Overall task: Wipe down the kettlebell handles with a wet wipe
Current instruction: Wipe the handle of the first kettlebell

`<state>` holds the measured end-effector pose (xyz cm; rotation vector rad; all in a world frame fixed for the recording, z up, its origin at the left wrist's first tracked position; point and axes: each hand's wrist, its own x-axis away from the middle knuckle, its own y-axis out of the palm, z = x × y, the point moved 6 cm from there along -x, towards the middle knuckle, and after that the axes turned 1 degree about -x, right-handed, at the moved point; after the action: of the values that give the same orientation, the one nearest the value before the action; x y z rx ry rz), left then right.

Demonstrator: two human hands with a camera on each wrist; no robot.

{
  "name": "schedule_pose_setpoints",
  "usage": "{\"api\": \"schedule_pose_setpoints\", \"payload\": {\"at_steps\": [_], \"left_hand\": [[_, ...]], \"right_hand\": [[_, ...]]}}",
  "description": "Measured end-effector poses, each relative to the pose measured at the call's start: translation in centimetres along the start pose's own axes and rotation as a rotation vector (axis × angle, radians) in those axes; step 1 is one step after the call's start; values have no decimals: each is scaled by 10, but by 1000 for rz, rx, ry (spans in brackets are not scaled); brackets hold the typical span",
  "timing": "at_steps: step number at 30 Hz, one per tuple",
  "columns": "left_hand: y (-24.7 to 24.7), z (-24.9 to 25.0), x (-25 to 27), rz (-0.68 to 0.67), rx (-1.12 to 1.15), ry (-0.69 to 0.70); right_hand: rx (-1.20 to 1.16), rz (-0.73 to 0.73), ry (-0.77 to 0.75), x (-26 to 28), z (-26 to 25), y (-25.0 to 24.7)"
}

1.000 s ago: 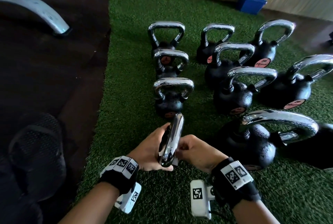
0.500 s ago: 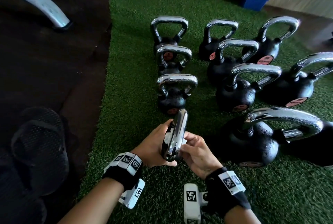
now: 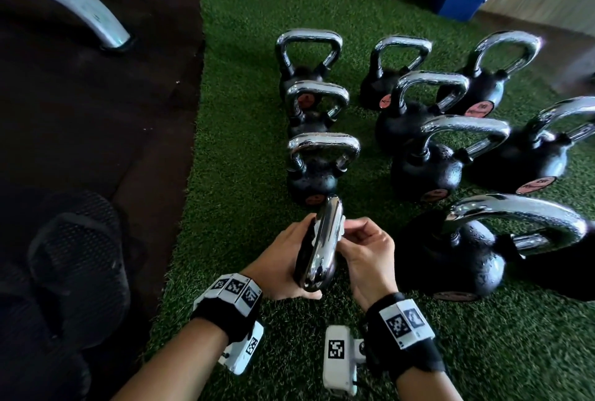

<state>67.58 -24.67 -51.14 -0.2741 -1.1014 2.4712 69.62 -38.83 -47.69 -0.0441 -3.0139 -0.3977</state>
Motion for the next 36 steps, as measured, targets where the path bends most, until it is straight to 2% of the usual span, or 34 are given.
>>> {"api": "schedule_pose_setpoints", "payload": {"at_steps": [6, 14, 17, 21, 23, 25, 27, 31, 33, 36], "left_hand": [[0, -2, -1, 41, 99, 29], [3, -16, 3, 74, 254, -62], [2, -15, 4, 85, 243, -46], [-3, -6, 5, 90, 158, 32], [-6, -3, 9, 80, 25, 43], [-10, -3, 18, 102, -85, -43], [-14, 2, 31, 170, -69, -155], [-34, 31, 43, 389, -51, -134], [-45, 42, 45, 436, -108, -109], [-57, 42, 53, 417, -97, -127]], "right_hand": [[176, 138, -127, -11, -9, 0], [403, 302, 9, -22, 0, -5], [583, 303, 56, -22, -3, -1], [745, 202, 136, -23, -7, 6], [795, 113, 172, -25, -13, 6], [863, -4, 75, -27, -28, 4], [981, -177, -130, -28, -49, 8], [1180, -514, -377, -30, -75, 33], [1258, -573, -426, -30, -83, 40], [1339, -550, -382, -27, -90, 34]]}}
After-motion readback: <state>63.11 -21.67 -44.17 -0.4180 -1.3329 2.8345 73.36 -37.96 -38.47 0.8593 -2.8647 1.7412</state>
